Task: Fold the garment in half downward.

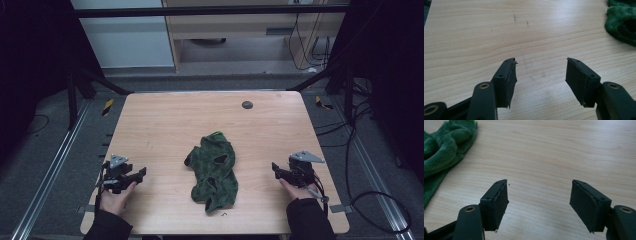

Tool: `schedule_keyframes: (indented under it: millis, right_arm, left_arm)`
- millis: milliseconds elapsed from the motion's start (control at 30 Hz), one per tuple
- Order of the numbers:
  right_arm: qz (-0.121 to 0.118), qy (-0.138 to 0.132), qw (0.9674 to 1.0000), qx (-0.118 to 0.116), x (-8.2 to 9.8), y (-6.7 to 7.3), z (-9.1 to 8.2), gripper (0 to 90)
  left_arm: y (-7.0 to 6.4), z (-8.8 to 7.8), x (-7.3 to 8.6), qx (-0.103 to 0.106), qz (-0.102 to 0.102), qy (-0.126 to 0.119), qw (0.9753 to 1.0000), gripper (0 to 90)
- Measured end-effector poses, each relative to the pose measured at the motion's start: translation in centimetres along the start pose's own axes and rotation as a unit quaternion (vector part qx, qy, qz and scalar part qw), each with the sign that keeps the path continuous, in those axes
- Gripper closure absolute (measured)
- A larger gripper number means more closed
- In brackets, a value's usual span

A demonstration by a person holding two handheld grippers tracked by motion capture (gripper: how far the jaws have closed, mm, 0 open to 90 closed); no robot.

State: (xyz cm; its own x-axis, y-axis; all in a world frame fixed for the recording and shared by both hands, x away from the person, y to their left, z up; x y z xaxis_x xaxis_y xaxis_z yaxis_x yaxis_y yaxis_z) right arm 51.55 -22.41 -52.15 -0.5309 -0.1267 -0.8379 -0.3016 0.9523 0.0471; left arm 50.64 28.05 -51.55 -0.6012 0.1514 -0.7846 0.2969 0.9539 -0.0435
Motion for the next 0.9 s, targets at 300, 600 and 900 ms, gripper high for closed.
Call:
schedule_keyframes:
  millis: [300,600,900]
  right_arm:
    - [-0.007,0.003,0.9994,-0.033,-0.7,1.0,-0.4,36.7]
    - [-0.015,-0.004,0.9981,-0.059,-2.8,2.6,-0.3,37.7]
    - [-0.027,-0.004,0.9954,-0.092,-5.3,5.5,0.5,38.8]
  left_arm:
    - [-0.9,-0.4,-0.8,0.014,0.004,0.004,0.9999,37.6]
    - [-1.7,-0.1,-2.3,0.041,0.022,0.015,0.9988,36.3]
    - [-4.2,0.9,-5.6,0.071,0.050,0.005,0.9962,36.7]
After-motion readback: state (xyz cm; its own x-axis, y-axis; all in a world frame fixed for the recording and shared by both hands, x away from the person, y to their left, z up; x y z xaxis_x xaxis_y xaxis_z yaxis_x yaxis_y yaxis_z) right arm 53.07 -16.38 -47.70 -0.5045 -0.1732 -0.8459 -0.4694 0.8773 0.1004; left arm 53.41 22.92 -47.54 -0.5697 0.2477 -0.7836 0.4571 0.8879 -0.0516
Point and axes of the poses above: each handheld gripper's, and its own axes: z roughly forward along the jaws, x roughly out of its underside, y roughly to its left, the point moved 7 cm from there along z, roughly forward along the jaws, and after that the axes turned 3 degrees about -y, right-handed, at the moved point
